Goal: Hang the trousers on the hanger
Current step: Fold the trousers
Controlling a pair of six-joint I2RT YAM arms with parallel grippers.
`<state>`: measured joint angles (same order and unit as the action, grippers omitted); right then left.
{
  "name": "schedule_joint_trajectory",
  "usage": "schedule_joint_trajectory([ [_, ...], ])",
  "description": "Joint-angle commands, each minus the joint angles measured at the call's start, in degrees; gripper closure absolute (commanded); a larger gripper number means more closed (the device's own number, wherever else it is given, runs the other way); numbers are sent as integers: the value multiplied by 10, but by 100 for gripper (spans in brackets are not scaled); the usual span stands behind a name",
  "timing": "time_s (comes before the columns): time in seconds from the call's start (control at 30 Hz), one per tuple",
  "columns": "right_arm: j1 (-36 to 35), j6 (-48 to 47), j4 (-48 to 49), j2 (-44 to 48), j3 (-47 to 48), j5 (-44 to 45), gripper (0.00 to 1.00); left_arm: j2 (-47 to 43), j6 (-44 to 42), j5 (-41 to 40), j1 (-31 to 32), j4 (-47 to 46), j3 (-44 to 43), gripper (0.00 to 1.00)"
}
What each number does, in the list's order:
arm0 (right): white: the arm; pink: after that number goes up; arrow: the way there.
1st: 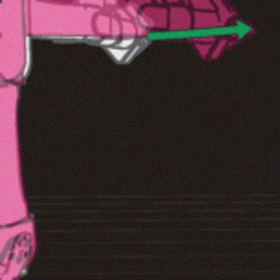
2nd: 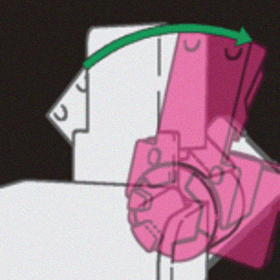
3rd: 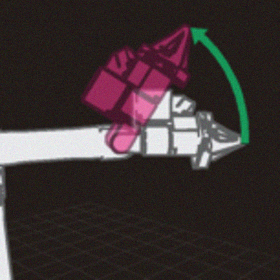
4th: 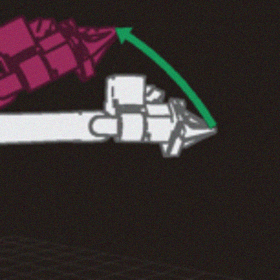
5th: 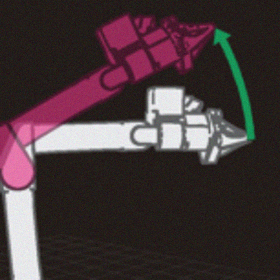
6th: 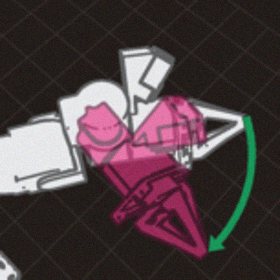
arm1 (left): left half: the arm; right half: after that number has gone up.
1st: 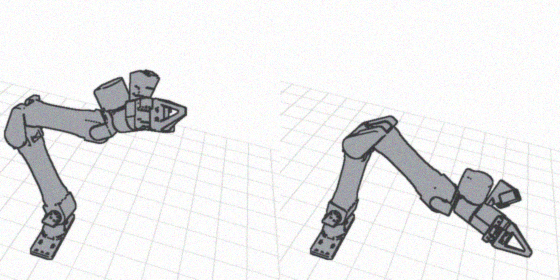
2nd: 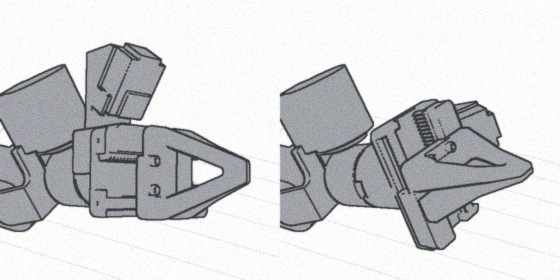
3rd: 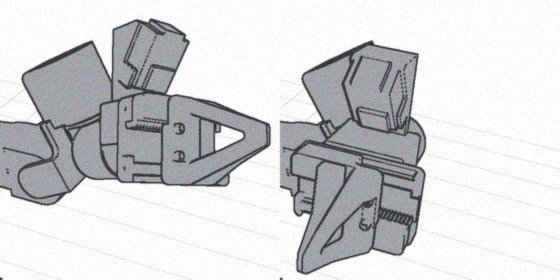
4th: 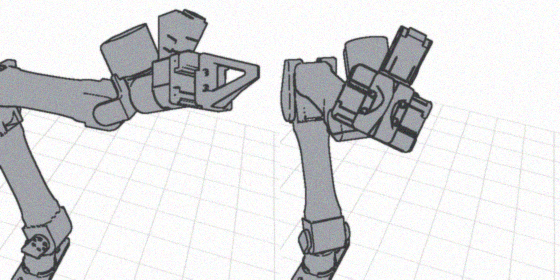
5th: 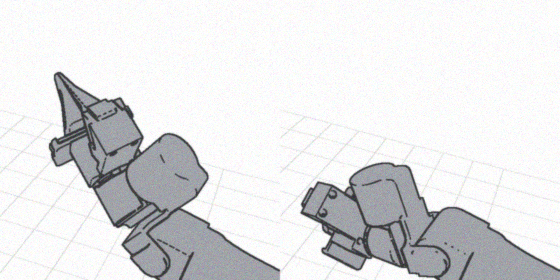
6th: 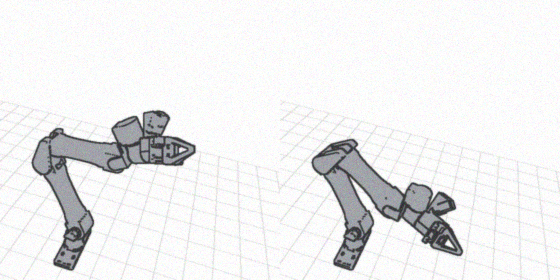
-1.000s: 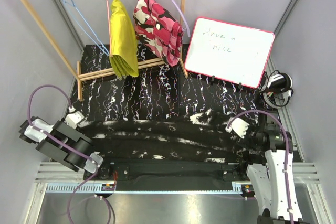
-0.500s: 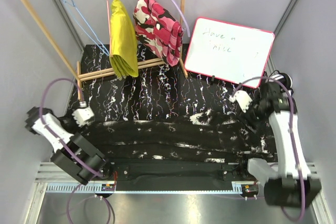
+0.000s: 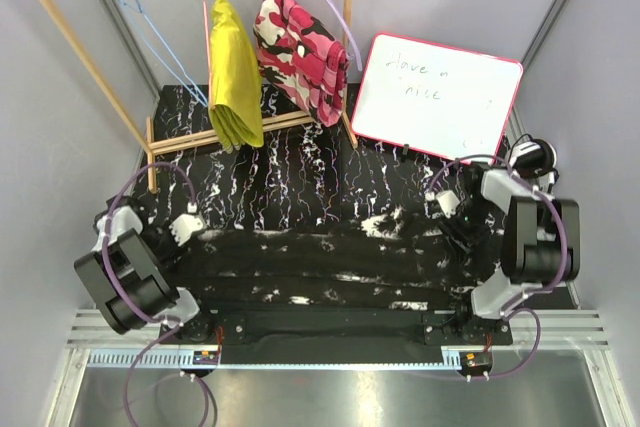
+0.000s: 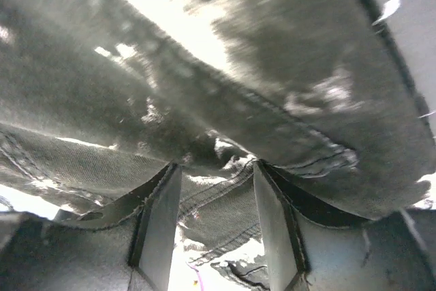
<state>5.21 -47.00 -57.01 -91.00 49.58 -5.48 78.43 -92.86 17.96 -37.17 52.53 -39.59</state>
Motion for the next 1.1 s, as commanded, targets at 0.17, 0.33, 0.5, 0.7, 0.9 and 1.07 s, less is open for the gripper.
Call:
schedule_joint_trajectory([
  [0.17,0,60,117,-146,179,18,47,153,202,-30,81,-156,-110,45],
  [0.33,0,55,71,-111,219,4,45,121,179,-3,89,-107,-136,42],
  [0.5,0,10,-5,16,192,-44,41,53,100,60,62,49,-189,38],
  [0.7,-7,-43,-75,80,145,-92,43,19,-8,101,64,148,-186,34],
  [0.9,-96,-5,-14,106,70,-71,44,4,-29,142,106,124,-135,31],
  [1.07,-160,39,35,102,47,-70,44,-13,-4,152,155,46,-76,30],
])
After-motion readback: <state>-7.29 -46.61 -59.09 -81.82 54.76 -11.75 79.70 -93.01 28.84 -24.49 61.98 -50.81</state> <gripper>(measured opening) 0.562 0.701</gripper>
